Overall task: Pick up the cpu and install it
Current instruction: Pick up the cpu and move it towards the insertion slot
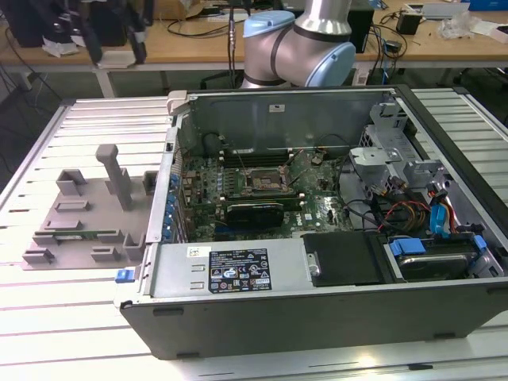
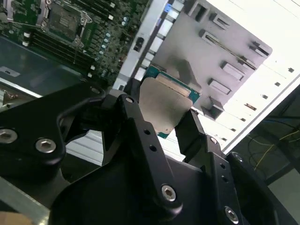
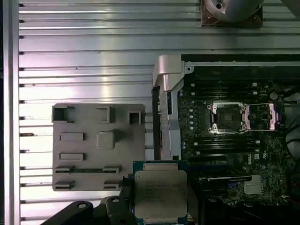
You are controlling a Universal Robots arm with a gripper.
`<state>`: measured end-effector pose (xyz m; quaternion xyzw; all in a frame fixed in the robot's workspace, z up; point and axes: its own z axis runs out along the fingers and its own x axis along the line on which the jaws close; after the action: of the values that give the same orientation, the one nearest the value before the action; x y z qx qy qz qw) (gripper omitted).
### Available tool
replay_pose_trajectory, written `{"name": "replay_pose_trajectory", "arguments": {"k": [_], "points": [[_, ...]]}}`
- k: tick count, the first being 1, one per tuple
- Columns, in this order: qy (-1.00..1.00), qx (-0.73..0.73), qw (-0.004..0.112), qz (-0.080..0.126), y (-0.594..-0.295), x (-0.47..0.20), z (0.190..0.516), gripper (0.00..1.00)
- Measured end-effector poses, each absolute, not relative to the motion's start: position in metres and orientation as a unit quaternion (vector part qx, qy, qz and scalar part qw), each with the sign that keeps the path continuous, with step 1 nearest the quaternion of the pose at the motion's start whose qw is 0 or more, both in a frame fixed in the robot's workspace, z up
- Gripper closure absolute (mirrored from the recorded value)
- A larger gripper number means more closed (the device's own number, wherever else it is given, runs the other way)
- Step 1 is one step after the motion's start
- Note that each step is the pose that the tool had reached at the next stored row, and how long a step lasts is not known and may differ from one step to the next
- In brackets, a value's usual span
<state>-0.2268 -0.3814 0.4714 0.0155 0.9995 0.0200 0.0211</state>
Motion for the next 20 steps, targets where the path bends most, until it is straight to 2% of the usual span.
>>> {"name": "replay_pose_trajectory", "arguments": {"k": [20], "points": [[0.999,0.015,0.020,0.020,-0.381,-0.091,0.457,0.45]]}}
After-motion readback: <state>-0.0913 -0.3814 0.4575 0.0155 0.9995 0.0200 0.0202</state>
